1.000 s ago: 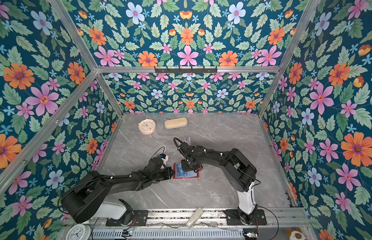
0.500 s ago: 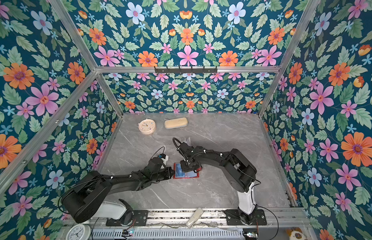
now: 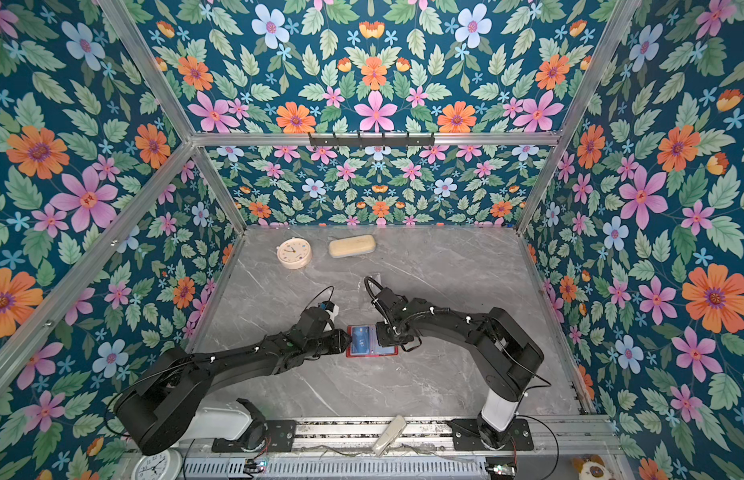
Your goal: Put the credit cards into the card holder
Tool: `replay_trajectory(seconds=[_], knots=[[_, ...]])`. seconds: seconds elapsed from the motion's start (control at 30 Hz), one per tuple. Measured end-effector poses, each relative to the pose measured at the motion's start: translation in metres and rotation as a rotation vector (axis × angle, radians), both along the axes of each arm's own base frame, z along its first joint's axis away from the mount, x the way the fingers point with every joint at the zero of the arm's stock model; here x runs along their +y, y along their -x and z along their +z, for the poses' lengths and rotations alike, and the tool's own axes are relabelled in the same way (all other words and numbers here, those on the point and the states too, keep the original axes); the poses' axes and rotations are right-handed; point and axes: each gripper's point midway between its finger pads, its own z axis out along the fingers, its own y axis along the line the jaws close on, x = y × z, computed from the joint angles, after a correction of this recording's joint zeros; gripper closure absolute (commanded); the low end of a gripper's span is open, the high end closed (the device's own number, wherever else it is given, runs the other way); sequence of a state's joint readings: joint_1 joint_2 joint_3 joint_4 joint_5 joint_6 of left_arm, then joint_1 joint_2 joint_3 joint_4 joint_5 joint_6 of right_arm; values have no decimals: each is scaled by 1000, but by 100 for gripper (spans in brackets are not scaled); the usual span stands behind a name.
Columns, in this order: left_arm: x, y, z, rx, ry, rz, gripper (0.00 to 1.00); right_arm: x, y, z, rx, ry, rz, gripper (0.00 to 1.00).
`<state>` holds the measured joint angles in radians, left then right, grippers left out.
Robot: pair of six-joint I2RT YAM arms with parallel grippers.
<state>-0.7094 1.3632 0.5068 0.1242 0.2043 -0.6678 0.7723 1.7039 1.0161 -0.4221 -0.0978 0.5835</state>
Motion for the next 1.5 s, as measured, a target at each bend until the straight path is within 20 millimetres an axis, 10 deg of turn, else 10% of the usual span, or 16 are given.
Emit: replay_trajectory(seconds=[0.57, 1.5], knots=[[-73, -1, -3, 1, 23, -207, 68, -14, -3, -18, 23, -16, -88, 79], [-74, -10, -18, 25, -16, -146, 68, -7, -7, -18, 21, -44, -83, 81]])
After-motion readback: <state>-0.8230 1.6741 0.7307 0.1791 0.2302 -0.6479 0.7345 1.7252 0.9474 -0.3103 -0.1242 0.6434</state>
